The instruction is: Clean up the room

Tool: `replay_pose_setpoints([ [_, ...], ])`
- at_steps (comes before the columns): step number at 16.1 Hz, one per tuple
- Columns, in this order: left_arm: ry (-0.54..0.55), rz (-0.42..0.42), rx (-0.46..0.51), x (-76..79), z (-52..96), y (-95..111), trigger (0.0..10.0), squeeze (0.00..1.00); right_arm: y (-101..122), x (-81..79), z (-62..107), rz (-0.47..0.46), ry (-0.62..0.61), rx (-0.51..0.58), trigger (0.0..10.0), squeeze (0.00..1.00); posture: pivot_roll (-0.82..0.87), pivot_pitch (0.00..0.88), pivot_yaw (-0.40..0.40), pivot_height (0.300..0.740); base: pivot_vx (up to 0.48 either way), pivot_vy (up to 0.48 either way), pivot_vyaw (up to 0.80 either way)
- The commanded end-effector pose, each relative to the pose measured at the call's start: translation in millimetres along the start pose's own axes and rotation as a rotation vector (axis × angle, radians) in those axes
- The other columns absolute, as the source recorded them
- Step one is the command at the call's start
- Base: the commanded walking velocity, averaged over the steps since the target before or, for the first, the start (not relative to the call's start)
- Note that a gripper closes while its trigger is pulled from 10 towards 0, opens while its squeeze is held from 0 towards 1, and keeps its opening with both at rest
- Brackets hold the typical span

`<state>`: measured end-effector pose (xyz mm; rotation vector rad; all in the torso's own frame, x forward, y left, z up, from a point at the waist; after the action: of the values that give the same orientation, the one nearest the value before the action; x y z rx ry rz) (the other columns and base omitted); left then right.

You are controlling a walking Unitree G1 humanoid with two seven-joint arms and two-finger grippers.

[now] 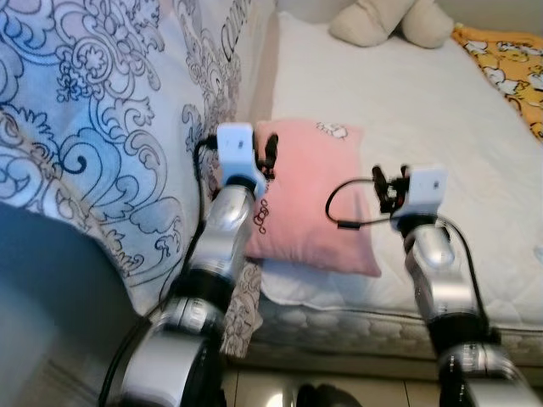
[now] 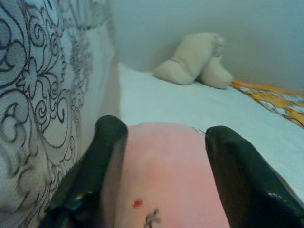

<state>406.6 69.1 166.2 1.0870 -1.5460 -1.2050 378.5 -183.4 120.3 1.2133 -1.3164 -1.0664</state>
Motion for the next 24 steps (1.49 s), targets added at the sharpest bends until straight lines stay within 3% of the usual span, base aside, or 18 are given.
replay_pose_setpoints([
  [1, -0.040, -0.062, 0.045, -3.9, 5.6, 11, 10.0, 1.00, 12, 4.7, 3.6, -0.007, -0.036, 0.043, 10.0, 1.00, -0.03, 0.000, -0.031, 0.740, 0.000, 0.000, 0.00],
  [4, -0.061, -0.214, 0.046, -27.7, 47.2, -5, 10.0, 1.00, 8, -4.0, 45.7, 0.000, -0.061, 0.096, 10.0, 1.00, -0.03, 0.000, -0.028, 0.740, 0.000, 0.000, 0.00],
  [6, 0.104, -0.252, -0.043, -66.8, 71.3, -32, 10.0, 1.00, 0, -3.1, 62.7, -0.089, -0.072, 0.100, 10.0, 1.00, -0.03, 0.000, -0.021, 0.740, 0.000, 0.000, 0.00],
  [7, 0.175, -0.318, -0.087, -80.9, 78.6, -40, 10.0, 1.00, -11, 2.7, 65.8, -0.160, -0.107, 0.050, 10.0, 1.00, -0.03, 0.000, -0.021, 0.740, 0.000, 0.000, 0.00],
  [10, 0.168, -0.342, -0.141, -83.3, 89.3, -52, 10.0, 1.00, -27, 20.9, 70.2, -0.181, -0.168, -0.026, 10.0, 1.00, -0.05, 0.000, -0.016, 0.740, 0.000, 0.000, 0.00],
  [12, 0.071, -0.274, -0.132, -68.1, 87.4, -54, 10.0, 1.00, -35, 7.0, 66.8, -0.168, -0.065, -0.081, 10.0, 1.00, -0.05, 0.000, -0.017, 0.740, 0.000, 0.000, 0.00],
  [13, 0.061, -0.212, -0.143, -61.9, 81.0, -56, 10.0, 0.00, -37, -8.9, 61.0, -0.138, 0.022, -0.107, 10.0, 1.00, -0.05, 0.000, -0.022, 0.740, 0.000, -0.472, 0.00],
  [14, 0.112, -0.154, -0.162, -64.5, 73.5, -58, 10.0, 0.00, -31, -18.8, 52.0, -0.149, 0.068, -0.097, 10.0, 0.00, -0.06, 0.000, -0.025, 0.740, 0.000, -0.472, 0.00],
  [17, 0.198, -0.100, -0.192, -74.9, 65.9, -62, 10.0, 0.00, -26, -18.3, 38.8, -0.150, 0.061, -0.100, 10.0, 0.00, -0.07, 0.000, -0.017, 0.740, 0.000, -0.470, 0.00],
  [21, 0.205, -0.090, -0.188, -72.6, 59.0, -61, 10.0, 0.00, -36, -8.8, 37.7, -0.115, 0.019, -0.142, 10.0, 0.00, -0.08, 0.000, -0.013, 0.740, 0.000, -0.469, 0.00],
  [24, 0.245, -0.071, -0.203, -83.0, 61.6, -65, 10.0, 0.00, -35, -4.4, 38.2, -0.113, 0.010, -0.137, 10.0, 0.00, -0.09, 0.000, -0.014, 0.740, 0.000, -0.471, 0.00],
])
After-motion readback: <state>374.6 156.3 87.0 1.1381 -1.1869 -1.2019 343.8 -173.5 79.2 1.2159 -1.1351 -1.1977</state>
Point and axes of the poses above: a point about 5 cm out from each wrist's last joint towards the gripper, its own z axis pointing back from the gripper into the wrist, its own y axis along the axis of the wrist's last joint, x = y × z, the point moved 5 cm from there along -z, pointing out of the wrist towards the gripper, and after that the axes turned 2 degrees about z, right-handed, at the moved point
